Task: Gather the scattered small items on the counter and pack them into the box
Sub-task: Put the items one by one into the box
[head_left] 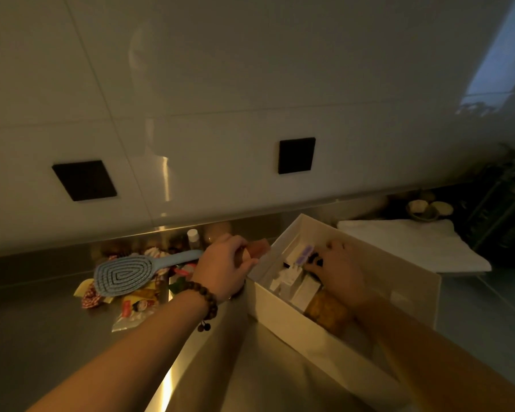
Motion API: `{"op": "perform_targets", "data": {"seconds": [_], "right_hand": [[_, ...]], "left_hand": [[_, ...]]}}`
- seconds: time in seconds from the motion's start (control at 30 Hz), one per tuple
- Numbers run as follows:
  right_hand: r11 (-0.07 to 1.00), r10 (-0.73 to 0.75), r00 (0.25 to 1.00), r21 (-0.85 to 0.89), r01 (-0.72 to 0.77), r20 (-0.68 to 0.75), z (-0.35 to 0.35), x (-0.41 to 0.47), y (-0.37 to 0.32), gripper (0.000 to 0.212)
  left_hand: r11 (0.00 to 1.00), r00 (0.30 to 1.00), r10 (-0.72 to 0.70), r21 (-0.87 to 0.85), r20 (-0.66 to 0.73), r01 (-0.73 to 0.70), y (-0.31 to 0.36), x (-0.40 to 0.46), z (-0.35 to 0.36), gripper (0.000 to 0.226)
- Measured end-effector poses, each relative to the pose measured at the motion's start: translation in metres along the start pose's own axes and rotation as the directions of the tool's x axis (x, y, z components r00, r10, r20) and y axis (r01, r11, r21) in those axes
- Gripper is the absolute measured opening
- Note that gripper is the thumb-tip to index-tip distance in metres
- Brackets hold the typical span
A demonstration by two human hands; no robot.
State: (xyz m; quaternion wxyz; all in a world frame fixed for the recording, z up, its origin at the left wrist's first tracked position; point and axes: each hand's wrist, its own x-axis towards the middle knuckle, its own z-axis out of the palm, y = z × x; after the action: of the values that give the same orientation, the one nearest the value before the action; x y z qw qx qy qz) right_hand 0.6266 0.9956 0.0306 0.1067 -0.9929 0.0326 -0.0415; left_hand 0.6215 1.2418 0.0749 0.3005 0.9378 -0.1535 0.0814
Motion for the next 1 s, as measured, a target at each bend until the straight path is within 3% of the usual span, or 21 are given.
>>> {"op": "perform_targets", "data": {"seconds": [0.07,0.13,0.23,0.37,0.5,0.6,0.67,0.73,0.83,1.0], "right_hand": [[0.943,-0.048,0.995,0.326,0.072,-0.083,-0.026,-0.001,-0.021,0.037],[0.806,-0.179,0.984,0.570,0.161,-0.024,-0.053,-0.006,-0.042,0.035],[0.819,-0.410,0.908,0.473,0.326,0.084,-0.077,-0.016,-0.057,0.029],[0.880,-0.387,0.907,0.359,0.310,0.164,-0.083,-0.020,-0.045,0.025],[0.863,-0.365,0.910,0.438,0.252,0.195,-0.074,-0.022,-0.029,0.018],[0.825,-0.288,0.947,0.538,0.171,0.142,-0.061,-0.024,-0.019,0.024],[0.815,-0.257,0.955,0.564,0.133,0.146,-0.050,-0.026,-0.016,0.027],[0.814,-0.263,0.946,0.570,0.112,0.190,-0.035,-0.028,-0.018,0.026],[0.839,-0.292,0.929,0.528,0.134,0.227,-0.017,-0.028,-0.027,0.029],[0.886,-0.348,0.915,0.392,0.248,0.206,0.003,-0.021,-0.037,0.023]], "left_hand": [[1.000,1.000,0.030,0.003,0.005,-0.030,0.006,0.002,0.001,0.028],[0.997,0.997,0.073,0.011,0.027,-0.073,0.017,0.006,0.004,0.030],[0.984,0.982,0.169,0.041,0.081,-0.173,0.036,0.012,0.010,0.031],[0.962,0.956,0.266,0.035,0.120,-0.272,0.052,0.016,0.012,0.030],[0.937,0.935,0.341,-0.118,0.097,-0.329,0.055,0.017,0.013,0.032],[0.963,0.954,0.264,-0.094,0.141,-0.253,0.041,0.017,0.018,0.063],[0.987,0.938,0.159,-0.051,0.309,-0.151,0.025,0.015,0.022,0.096],[0.997,0.893,0.070,-0.013,0.444,-0.072,0.009,0.011,0.026,0.114],[1.000,0.856,0.011,0.014,0.517,-0.022,-0.007,0.007,0.034,0.128],[0.990,0.866,0.069,0.073,0.495,-0.120,-0.015,0.002,0.043,0.128]]}}
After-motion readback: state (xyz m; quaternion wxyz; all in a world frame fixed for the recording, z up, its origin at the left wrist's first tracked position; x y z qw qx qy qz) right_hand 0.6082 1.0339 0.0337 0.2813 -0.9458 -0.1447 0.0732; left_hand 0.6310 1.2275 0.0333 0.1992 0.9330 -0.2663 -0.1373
